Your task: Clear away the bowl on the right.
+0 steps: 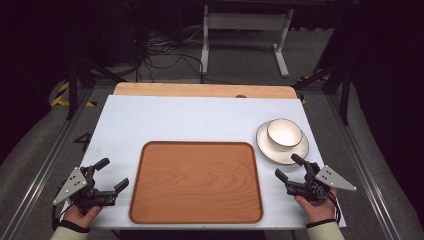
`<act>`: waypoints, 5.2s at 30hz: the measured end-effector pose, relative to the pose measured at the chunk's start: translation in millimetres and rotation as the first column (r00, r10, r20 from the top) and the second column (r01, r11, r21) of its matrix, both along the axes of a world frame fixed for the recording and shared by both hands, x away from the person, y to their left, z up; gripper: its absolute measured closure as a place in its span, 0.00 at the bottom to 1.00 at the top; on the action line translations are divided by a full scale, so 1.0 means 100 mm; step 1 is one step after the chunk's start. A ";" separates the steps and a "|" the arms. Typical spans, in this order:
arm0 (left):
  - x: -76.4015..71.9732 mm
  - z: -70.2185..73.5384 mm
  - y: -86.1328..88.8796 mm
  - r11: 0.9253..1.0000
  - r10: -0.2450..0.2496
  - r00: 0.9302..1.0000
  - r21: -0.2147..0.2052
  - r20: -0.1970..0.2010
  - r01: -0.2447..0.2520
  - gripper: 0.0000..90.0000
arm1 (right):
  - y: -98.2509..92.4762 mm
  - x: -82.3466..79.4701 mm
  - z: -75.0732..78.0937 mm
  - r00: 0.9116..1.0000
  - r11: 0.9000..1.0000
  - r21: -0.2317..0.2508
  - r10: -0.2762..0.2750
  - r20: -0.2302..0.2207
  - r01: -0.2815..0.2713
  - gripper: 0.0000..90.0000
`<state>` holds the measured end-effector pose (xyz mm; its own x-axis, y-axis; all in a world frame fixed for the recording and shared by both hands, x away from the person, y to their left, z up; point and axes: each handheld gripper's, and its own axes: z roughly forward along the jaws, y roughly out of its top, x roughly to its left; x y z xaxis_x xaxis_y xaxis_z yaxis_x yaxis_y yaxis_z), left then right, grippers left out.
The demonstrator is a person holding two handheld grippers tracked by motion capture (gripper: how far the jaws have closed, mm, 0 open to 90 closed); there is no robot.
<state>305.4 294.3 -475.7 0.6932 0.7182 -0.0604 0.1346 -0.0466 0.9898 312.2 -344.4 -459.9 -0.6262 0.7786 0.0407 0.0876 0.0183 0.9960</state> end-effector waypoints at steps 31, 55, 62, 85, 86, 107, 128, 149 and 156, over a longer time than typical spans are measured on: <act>0.00 0.00 0.00 1.000 0.002 1.000 -0.004 0.002 -0.002 0.01 | -0.02 -0.01 0.09 1.000 1.000 -0.012 -0.003 0.002 0.003 0.32; 0.00 0.00 0.00 1.000 0.003 1.000 -0.009 0.002 -0.003 0.01 | 0.02 -0.04 0.60 1.000 1.000 -0.001 -0.004 -0.012 0.004 0.32; 0.00 0.00 0.00 1.000 0.004 1.000 -0.009 0.001 -0.004 0.01 | 0.01 -0.05 0.65 1.000 1.000 -0.011 -0.014 -0.005 0.014 0.32; 0.00 0.00 0.01 1.000 0.003 1.000 -0.006 -0.002 -0.003 0.01 | -0.16 0.39 0.83 0.993 0.995 -0.047 -0.087 -0.079 0.083 0.32; 0.00 0.00 0.01 1.000 0.003 1.000 -0.006 -0.002 -0.003 0.01 | -0.18 0.41 0.85 0.992 0.995 -0.041 -0.093 -0.085 0.090 0.32; 0.00 0.00 0.01 1.000 0.003 1.000 -0.007 -0.003 -0.003 0.01 | -0.32 0.75 0.93 0.979 0.986 -0.056 -0.160 -0.128 0.154 0.33; 0.00 0.00 0.01 1.000 0.004 1.000 -0.010 -0.002 -0.004 0.01 | -0.42 1.18 0.89 0.900 0.949 -0.211 -0.294 -0.322 0.234 0.42; 0.00 0.00 0.01 1.000 0.004 1.000 -0.010 -0.002 -0.004 0.01 | -0.37 1.50 0.57 0.778 0.910 -0.350 -0.382 -0.498 0.222 0.52; 0.00 0.00 0.01 1.000 0.002 1.000 -0.008 -0.003 -0.002 0.01 | -0.35 1.53 0.50 0.737 0.903 -0.371 -0.400 -0.545 0.216 0.60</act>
